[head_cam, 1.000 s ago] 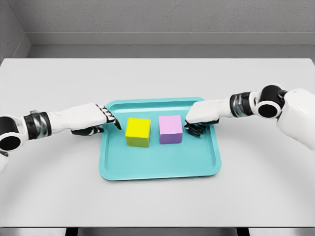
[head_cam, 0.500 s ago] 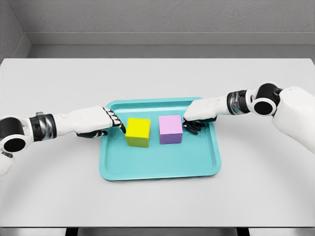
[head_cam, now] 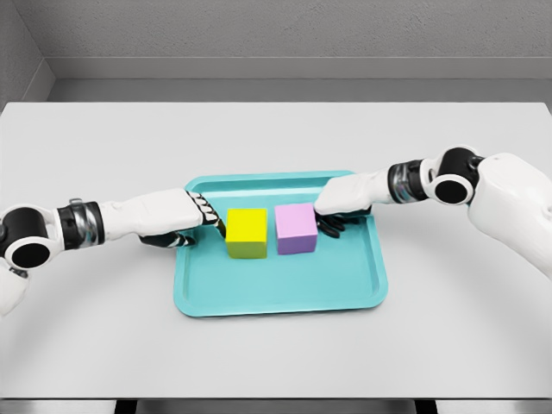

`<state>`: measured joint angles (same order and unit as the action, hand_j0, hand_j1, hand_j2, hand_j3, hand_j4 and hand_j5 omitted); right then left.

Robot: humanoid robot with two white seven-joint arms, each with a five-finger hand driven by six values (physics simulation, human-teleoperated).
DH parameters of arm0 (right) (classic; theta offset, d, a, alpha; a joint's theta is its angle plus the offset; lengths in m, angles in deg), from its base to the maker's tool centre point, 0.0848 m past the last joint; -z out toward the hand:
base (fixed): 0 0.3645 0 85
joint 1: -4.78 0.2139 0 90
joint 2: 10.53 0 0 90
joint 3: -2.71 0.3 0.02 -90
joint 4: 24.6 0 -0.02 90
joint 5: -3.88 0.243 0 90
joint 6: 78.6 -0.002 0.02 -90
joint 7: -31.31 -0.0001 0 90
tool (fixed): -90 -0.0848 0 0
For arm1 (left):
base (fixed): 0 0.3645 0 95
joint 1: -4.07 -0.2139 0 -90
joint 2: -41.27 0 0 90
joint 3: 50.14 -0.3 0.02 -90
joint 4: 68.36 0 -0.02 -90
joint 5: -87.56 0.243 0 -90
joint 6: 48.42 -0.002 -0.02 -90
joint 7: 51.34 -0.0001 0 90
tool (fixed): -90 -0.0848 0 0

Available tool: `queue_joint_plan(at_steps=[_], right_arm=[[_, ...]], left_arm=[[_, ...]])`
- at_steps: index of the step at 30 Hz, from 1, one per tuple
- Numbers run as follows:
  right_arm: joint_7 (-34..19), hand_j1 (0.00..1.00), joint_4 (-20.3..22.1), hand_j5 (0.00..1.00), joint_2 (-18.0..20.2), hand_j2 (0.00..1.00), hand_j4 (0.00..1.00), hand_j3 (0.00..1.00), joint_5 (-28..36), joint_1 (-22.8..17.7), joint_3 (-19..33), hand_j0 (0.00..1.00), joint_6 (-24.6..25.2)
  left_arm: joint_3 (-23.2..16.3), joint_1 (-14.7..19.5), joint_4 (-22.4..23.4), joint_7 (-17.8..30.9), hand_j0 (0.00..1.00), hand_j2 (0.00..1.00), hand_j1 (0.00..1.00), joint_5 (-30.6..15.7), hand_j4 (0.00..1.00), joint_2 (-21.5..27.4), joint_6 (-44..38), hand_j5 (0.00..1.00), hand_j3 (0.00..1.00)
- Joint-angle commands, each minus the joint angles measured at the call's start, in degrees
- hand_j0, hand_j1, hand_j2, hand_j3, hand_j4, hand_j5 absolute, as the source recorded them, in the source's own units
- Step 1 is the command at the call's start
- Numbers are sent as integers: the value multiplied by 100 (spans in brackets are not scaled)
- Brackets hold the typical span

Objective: Push two cubes

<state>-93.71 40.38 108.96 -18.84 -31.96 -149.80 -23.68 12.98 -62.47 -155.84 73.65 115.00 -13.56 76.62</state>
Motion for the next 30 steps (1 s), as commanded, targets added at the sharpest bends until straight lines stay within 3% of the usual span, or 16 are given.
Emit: queue_joint_plan(at_steps=[1, 20, 30], right_arm=[[2, 11, 15, 11, -22, 11, 11, 11, 22, 0, -16, 11, 8], [2, 11, 94, 11, -119, 11, 11, 11, 49, 0, -121, 11, 8], [2, 11, -134, 11, -66, 11, 11, 11, 40, 0, -104, 11, 8]], left_arm=[[-1, 0, -6, 1, 68, 68, 68, -20, 68, -10, -4, 68, 68], [-10, -26, -59, 1, 68, 68, 68, -20, 68, -107, -4, 68, 68], [25, -18, -200, 1, 68, 68, 68, -213, 68, 8, -4, 68, 68]])
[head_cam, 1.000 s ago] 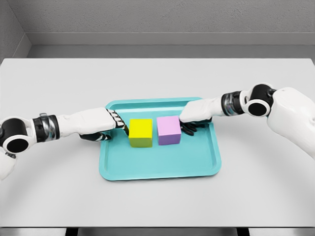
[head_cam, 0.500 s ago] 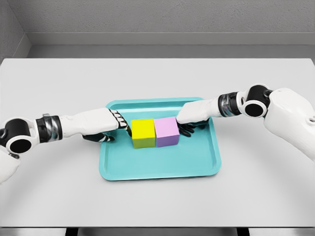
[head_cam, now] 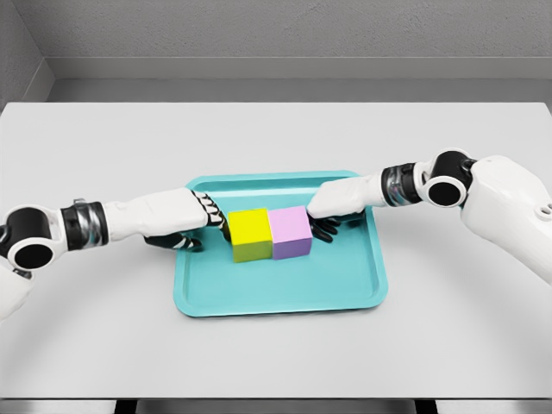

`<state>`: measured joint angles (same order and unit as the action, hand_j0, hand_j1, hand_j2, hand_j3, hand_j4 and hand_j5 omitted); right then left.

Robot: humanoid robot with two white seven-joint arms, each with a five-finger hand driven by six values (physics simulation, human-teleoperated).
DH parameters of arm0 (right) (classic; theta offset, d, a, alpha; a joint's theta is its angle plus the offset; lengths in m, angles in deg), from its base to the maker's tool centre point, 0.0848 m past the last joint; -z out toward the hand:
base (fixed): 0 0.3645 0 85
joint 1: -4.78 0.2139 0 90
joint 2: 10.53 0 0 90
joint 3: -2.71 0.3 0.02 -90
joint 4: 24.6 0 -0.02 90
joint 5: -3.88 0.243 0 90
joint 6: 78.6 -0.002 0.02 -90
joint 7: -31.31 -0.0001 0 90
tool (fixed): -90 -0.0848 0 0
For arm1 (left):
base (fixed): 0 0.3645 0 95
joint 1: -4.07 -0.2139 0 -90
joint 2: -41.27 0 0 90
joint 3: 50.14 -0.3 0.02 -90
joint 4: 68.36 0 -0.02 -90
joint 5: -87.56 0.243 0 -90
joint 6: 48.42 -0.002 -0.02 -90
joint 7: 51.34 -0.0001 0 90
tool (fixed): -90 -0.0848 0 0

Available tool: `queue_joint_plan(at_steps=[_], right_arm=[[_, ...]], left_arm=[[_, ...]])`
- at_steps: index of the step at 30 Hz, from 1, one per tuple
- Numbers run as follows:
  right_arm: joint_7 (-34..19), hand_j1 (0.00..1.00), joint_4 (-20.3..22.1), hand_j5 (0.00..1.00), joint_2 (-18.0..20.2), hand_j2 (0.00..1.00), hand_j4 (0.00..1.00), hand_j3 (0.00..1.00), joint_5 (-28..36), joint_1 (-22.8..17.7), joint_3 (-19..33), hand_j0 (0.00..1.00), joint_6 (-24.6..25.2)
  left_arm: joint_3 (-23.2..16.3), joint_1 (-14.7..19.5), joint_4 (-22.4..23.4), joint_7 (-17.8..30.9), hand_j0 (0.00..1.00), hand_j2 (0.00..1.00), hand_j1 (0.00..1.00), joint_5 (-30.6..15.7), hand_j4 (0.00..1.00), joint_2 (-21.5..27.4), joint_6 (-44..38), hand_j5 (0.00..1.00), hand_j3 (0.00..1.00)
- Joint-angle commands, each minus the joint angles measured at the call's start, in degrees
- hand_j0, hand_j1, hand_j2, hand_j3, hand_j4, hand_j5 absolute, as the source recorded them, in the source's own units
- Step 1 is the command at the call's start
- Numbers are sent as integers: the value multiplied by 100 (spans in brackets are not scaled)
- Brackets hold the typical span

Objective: Push two cubes

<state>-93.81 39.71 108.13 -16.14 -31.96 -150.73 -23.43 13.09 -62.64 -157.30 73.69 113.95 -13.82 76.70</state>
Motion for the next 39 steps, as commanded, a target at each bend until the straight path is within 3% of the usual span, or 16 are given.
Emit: queue_joint_plan(at_steps=[1, 11, 14, 16, 39], right_arm=[[12, 11, -102, 11, 17, 11, 11, 11, -239, 0, -11, 11, -17], [12, 11, -217, 11, 17, 11, 11, 11, -248, 0, -11, 11, -17], [12, 11, -217, 11, 17, 11, 11, 11, -248, 0, -11, 11, -17], [12, 11, -226, 11, 17, 11, 11, 11, -318, 0, -11, 11, -17], [12, 11, -366, 11, 43, 11, 11, 11, -327, -18, -20, 11, -17]], left_arm=[[23, 0, -71, -3, 68, 68, 68, -117, 68, 52, -12, 68, 68], [31, 9, -98, -3, 68, 68, 68, -170, 68, 78, -12, 68, 68], [31, 18, -98, -3, 55, 55, 55, -178, 55, 131, -12, 55, 55], [23, 9, -98, -3, 52, 52, 52, -178, 52, 131, -12, 52, 52], [-30, 18, -159, -3, 52, 52, 52, -178, 52, 61, -12, 52, 52]])
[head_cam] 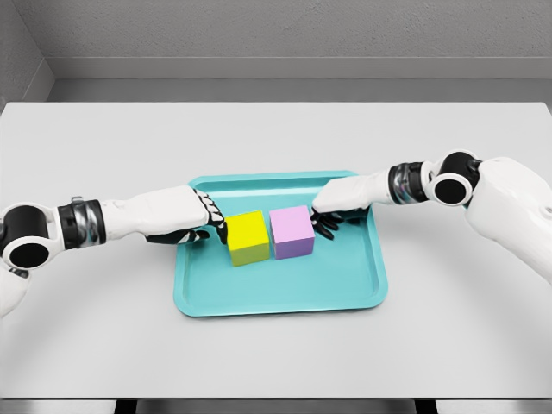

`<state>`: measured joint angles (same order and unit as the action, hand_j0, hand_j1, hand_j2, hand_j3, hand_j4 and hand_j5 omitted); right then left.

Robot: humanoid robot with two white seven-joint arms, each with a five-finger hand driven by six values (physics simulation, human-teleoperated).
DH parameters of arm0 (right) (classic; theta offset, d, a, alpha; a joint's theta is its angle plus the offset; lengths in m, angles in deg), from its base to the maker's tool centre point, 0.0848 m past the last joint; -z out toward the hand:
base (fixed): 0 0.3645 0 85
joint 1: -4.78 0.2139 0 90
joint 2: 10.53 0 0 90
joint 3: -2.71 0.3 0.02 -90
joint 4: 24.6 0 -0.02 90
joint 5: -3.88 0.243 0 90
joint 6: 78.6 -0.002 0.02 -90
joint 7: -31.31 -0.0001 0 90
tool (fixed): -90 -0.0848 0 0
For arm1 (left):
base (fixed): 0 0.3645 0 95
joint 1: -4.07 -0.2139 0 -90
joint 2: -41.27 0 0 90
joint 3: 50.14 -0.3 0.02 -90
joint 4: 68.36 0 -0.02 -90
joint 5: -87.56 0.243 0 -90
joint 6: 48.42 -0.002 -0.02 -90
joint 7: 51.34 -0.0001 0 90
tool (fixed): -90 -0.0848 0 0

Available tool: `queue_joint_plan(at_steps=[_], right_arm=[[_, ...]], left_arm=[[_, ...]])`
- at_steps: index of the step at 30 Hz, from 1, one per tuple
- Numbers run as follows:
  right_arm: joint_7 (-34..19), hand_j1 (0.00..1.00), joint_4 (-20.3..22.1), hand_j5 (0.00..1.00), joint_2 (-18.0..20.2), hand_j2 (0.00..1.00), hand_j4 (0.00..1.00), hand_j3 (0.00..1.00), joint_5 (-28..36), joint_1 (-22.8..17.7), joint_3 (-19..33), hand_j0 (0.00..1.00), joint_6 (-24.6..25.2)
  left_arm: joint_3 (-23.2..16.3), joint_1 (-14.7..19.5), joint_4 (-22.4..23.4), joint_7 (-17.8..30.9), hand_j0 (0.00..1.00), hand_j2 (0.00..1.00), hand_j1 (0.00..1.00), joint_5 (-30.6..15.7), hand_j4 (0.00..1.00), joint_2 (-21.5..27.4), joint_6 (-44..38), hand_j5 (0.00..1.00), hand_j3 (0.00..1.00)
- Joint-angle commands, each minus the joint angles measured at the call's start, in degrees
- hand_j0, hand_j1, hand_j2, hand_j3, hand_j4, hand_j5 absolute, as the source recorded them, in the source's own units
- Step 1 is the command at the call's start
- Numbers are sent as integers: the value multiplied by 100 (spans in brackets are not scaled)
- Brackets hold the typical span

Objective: Push two cubes

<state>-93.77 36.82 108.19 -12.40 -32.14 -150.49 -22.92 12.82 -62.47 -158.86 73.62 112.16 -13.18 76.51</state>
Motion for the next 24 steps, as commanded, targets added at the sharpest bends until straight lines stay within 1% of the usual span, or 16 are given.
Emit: queue_joint_plan(at_steps=[1, 2, 3, 5, 15, 23, 24], right_arm=[[9, 11, -78, 11, 46, 11, 11, 11, -701, 9, -35, 11, -68], [9, 11, -78, 11, 46, 11, 11, 11, -701, 9, -26, 11, -68], [9, 11, -78, 11, 46, 11, 11, 11, -701, 18, -17, 11, -68], [9, 11, -69, 11, 55, 11, 11, 11, -701, 53, -17, 11, -68], [9, 11, -60, 11, 72, 11, 11, 11, -701, 220, -8, 11, -68], [9, 11, -16, 11, 72, 11, 11, 11, -701, 308, -8, 11, -68], [9, 12, 1, 12, 125, 12, 12, 12, -701, 308, -8, 12, -68]], left_arm=[[-3, 0, -3, 4, 52, 52, 52, 1, 52, -13, 7, 52, 52], [-3, 0, -3, 4, 52, 52, 52, 10, 52, -13, 7, 52, 52], [-109, 18, -3, 4, 52, 52, 52, 19, 52, -22, 7, 52, 52], [-118, 70, -3, 4, 52, 52, 52, 10, 52, -31, 7, 52, 52], [-118, 88, 41, 4, 52, 52, 52, 63, 52, -13, 7, 52, 52], [-65, 35, -64, 4, 52, 52, 52, 1, 52, 66, 7, 52, 52], [-65, 35, -73, 4, 52, 52, 52, -8, 52, 83, 7, 52, 52]])
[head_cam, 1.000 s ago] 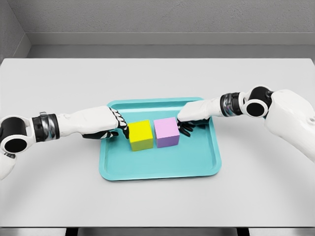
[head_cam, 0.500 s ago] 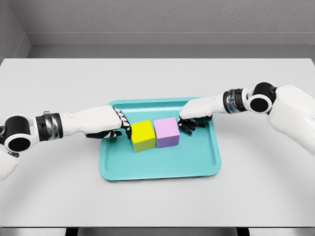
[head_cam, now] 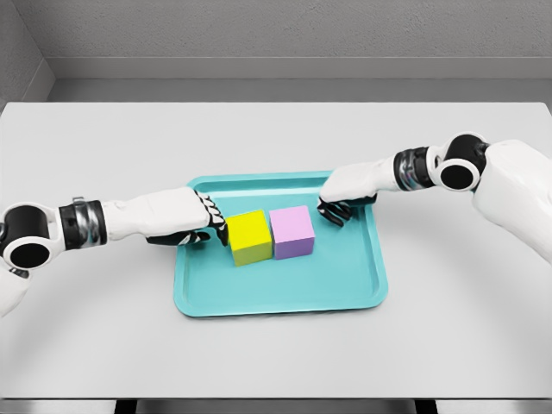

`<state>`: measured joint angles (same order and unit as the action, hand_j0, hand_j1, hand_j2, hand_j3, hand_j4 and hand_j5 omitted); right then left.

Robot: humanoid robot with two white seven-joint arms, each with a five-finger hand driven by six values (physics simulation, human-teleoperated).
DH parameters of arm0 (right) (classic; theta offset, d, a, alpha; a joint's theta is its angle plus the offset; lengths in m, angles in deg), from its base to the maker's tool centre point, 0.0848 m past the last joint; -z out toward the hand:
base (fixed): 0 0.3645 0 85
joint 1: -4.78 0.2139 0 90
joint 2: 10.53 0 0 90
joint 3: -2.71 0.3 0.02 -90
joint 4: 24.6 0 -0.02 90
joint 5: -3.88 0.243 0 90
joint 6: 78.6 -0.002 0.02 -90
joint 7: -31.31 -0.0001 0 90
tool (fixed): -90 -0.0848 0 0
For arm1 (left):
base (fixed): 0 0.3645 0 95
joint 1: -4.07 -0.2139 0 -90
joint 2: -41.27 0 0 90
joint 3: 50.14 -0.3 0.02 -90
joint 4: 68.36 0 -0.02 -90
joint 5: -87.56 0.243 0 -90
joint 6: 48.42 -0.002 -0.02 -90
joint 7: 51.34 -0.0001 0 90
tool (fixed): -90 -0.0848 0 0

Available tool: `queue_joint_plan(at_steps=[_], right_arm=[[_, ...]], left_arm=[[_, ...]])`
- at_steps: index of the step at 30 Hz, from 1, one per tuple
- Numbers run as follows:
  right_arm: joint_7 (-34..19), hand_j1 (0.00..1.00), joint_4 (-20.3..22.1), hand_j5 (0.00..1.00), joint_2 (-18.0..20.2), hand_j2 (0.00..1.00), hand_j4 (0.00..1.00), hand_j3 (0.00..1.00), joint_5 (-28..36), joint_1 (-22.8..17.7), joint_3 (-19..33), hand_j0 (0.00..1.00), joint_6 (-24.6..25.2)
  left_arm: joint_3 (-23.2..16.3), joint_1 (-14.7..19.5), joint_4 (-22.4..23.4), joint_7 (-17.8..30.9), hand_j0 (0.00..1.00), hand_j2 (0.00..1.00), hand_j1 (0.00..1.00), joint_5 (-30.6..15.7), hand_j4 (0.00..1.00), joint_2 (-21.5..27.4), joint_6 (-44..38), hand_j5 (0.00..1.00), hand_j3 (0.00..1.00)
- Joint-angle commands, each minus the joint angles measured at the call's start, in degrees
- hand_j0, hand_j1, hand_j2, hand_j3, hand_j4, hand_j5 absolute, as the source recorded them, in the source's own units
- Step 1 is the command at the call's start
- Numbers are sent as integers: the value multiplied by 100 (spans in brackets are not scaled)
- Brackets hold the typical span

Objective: Push two cubes

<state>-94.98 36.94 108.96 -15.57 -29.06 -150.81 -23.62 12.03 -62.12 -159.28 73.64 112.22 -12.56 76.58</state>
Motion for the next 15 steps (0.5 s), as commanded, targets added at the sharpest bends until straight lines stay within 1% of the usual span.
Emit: queue_joint_plan(at_steps=[1, 3, 7, 8, 11, 12, 15], right_arm=[[129, 12, -11, 12, 66, 12, 12, 12, -384, 0, 15, 12, 2], [129, 12, 42, 12, 119, 12, 12, 12, -384, 53, -11, 12, 2], [129, 12, 305, 12, 268, 12, 12, 12, -384, 106, -46, 12, 2], [129, 12, 358, 12, 286, 12, 12, 12, -384, 132, -187, 12, 2], [129, 12, 490, 12, 303, 12, 12, 12, -384, 272, -433, 12, 2], [129, 12, 499, 12, 303, 12, 12, 12, -384, 316, -468, 12, 2], [129, 12, 464, 12, 303, 12, 12, 12, -384, 369, -468, 12, 2]], left_arm=[[14, 0, -40, 2, 52, 52, 52, -13, 52, 30, 0, 52, 52], [14, 0, -31, 2, 52, 52, 52, -13, 52, 92, 0, 52, 52], [32, 35, 22, 2, 52, 52, 52, -49, 52, 268, 0, 52, 52], [32, 35, 39, 2, 52, 52, 52, -49, 52, 276, 0, 52, 52], [23, 53, 268, 2, 52, 52, 52, -40, 52, 215, 0, 52, 52], [14, 132, 321, 2, 52, 52, 52, -40, 52, 189, 0, 52, 52], [-21, 185, 426, 2, 52, 52, 52, -22, 52, 101, 0, 52, 52]])
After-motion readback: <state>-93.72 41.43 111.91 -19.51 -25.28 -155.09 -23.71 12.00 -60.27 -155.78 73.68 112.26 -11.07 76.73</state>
